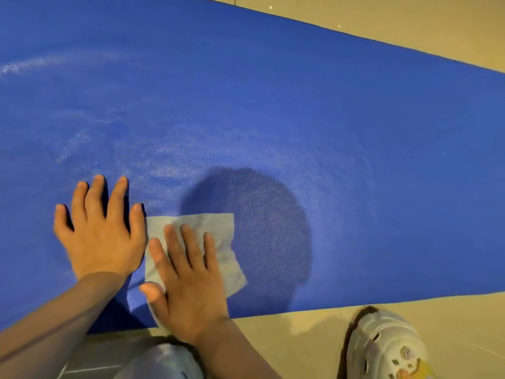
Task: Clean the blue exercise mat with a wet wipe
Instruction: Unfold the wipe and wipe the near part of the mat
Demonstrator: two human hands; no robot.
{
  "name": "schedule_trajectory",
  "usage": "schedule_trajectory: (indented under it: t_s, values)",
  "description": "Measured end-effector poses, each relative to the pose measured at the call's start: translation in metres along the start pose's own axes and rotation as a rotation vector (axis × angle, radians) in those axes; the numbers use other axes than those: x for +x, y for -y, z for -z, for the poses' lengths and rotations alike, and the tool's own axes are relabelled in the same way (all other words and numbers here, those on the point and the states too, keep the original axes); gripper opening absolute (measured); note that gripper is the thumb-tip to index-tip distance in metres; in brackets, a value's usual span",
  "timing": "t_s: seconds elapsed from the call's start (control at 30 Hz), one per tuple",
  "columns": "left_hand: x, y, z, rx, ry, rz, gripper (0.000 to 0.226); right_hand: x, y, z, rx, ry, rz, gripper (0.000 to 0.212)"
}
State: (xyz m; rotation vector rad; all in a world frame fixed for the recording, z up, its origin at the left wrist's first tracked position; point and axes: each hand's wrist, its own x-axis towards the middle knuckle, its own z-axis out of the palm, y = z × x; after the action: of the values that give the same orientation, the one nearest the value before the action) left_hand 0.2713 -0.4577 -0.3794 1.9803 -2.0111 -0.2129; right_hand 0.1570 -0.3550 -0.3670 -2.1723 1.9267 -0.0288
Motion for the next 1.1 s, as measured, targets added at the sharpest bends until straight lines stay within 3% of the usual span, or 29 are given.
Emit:
schedule_trajectory:
  t_s: [0.07, 0.13, 0.33, 0.43, 0.53, 0.67, 0.8, 0.9, 1.0, 1.1]
  values:
    - [0.000, 0.002, -0.001, -0.010, 0.015, 0.002, 0.054, -0.010, -0.026, 0.002, 0.038, -0.043, 0.069, 0.057]
    - [0.001, 0.003, -0.002, -0.023, 0.035, 0.008, 0.056, -0.029, -0.073, 0.005, 0.052, -0.082, -0.032, 0.054]
    - [0.002, 0.001, -0.002, -0.028, 0.062, 0.019, 0.057, -0.121, -0.235, 0.026, 0.043, -0.101, -0.783, 0.066]
    - [0.003, 0.003, -0.002, -0.031, 0.065, 0.018, 0.057, -0.128, -0.246, 0.030, 0.087, -0.148, -1.081, 0.076]
    - [0.002, 0.004, -0.002, -0.040, 0.063, 0.013, 0.057, -0.097, -0.202, 0.022, 0.141, -0.216, -1.278, 0.075]
    - [0.002, 0.005, -0.002, -0.031, 0.066, 0.024, 0.057, -0.077, -0.110, -0.003, 0.047, -0.228, -0.922, 0.060]
    - [0.002, 0.004, -0.002, -0.025, 0.058, 0.016, 0.057, -0.049, -0.010, -0.003, 0.053, -0.063, -0.258, 0.055]
    - [0.001, 0.003, -0.002, -0.026, 0.044, 0.009, 0.057, -0.024, -0.025, 0.001, -0.010, -0.046, 0.047, 0.052]
    - [0.002, 0.001, 0.000, -0.022, 0.054, 0.016, 0.058, -0.021, -0.107, 0.008, 0.074, -0.092, -0.093, 0.057]
    - [0.002, -0.002, 0.001, -0.011, 0.046, 0.025, 0.057, -0.040, -0.226, 0.027, 0.049, -0.125, -0.540, 0.071]
